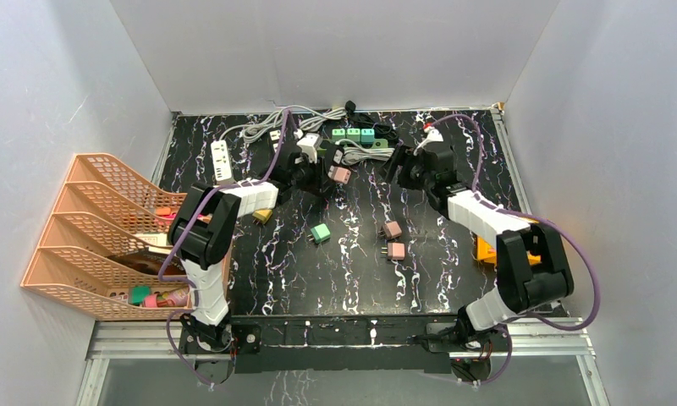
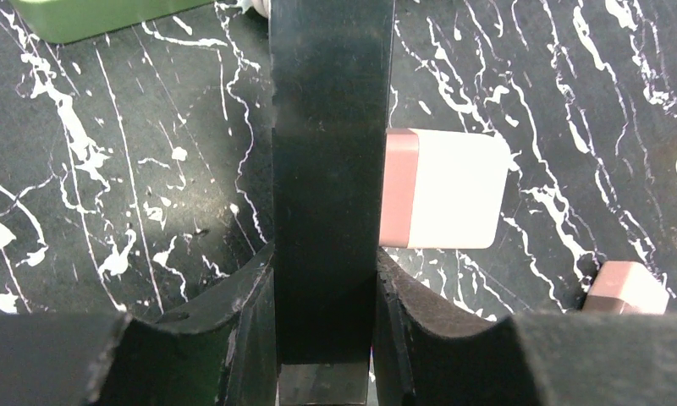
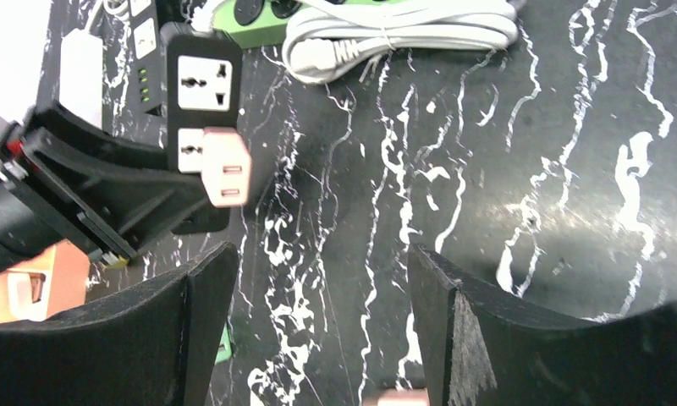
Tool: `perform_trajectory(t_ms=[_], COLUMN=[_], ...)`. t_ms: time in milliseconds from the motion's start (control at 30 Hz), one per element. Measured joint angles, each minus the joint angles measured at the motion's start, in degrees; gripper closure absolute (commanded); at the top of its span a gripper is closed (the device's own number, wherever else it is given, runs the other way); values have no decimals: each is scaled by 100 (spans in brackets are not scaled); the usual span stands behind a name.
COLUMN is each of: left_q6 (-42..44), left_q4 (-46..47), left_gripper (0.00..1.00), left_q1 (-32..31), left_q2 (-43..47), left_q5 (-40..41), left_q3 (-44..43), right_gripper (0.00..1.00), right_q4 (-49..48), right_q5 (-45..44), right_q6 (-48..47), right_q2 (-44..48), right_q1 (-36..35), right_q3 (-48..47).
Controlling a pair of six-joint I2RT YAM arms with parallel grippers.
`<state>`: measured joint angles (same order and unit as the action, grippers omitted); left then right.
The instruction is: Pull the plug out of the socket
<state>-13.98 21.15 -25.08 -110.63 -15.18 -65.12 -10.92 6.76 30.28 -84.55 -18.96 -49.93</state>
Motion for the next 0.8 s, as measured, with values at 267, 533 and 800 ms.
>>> perform_trajectory(t_ms=[267,533,800], left_q6=[94,94,2], left_q4=[101,-24,-22], left_gripper=[100,100,100], left_q1=[-146,-249,-254], left_q2=[92,92,92], left_q5=[247,328,251], left_q3=[186,17,-13], right_gripper=[19,22,33], right_q4=[-474,-1222,-1864], right_q5=[166,485,935], right_q6=[352,608,907], right_q2=[-831,-1720,-2664], right_q1=[-201,-461,-553], right_q3=[-402,-822,-1237])
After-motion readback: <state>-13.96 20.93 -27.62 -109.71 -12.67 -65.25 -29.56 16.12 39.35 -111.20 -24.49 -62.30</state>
